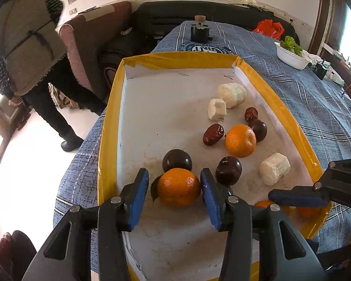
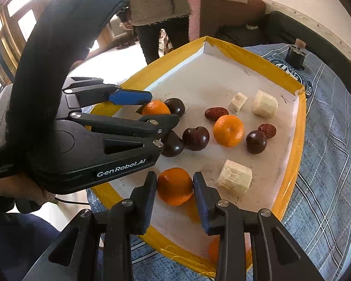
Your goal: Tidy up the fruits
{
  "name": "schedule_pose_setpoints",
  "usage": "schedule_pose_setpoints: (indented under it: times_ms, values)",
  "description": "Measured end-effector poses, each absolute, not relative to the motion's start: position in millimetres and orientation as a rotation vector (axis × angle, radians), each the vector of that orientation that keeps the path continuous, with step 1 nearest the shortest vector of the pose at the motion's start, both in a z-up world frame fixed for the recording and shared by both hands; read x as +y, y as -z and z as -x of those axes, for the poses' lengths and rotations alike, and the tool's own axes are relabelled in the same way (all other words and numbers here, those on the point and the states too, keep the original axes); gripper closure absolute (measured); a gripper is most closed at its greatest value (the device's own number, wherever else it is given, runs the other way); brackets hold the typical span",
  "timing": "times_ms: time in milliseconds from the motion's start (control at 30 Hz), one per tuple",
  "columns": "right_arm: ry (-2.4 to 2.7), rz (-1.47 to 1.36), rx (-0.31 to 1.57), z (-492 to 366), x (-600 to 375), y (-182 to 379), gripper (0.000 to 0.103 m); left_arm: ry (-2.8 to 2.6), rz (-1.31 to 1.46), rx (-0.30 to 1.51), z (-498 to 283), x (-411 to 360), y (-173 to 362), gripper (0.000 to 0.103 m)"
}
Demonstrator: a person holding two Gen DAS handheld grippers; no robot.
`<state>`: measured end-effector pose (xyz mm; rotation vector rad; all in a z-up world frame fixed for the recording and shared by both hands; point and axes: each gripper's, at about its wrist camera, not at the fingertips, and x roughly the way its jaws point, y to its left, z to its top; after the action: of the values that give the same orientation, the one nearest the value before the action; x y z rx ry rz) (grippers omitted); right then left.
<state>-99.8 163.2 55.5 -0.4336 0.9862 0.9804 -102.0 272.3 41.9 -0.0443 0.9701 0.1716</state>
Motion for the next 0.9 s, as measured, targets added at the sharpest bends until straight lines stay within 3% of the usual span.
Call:
schedule_pose_setpoints:
  times_ms: [333, 533, 633, 700, 900]
  values:
    - [-0.883, 0.353, 0.941, 87.7, 148.3, -66.9, 0.067, -0.185, 0.054, 0.943, 104.6, 274.8, -48.8, 0.043]
    - [-0.773, 0.237, 0.908, 82.2, 123.5, -77.6, 0.058, -0.209, 0.087, 0.897, 114.6, 280.9, -57.6, 0.026]
    - [-0.696, 0.194, 0.900, 83.1, 105.9, -80.4, 0.048, -0.224, 0.099, 0.865, 119.4, 281.7, -63.8, 0.023]
    - [-0.651, 0.181, 0.900, 85.3, 93.2, -81.2, 0.048, -0.276, 0.070, 0.846, 120.7, 280.0, -69.8, 0.009]
    - [-0.568, 0.157, 0.915, 92.3, 54.2, -81.9, 0.047, -0.351, 0.043, 0.768, 122.2, 277.3, -97.1, 0.005]
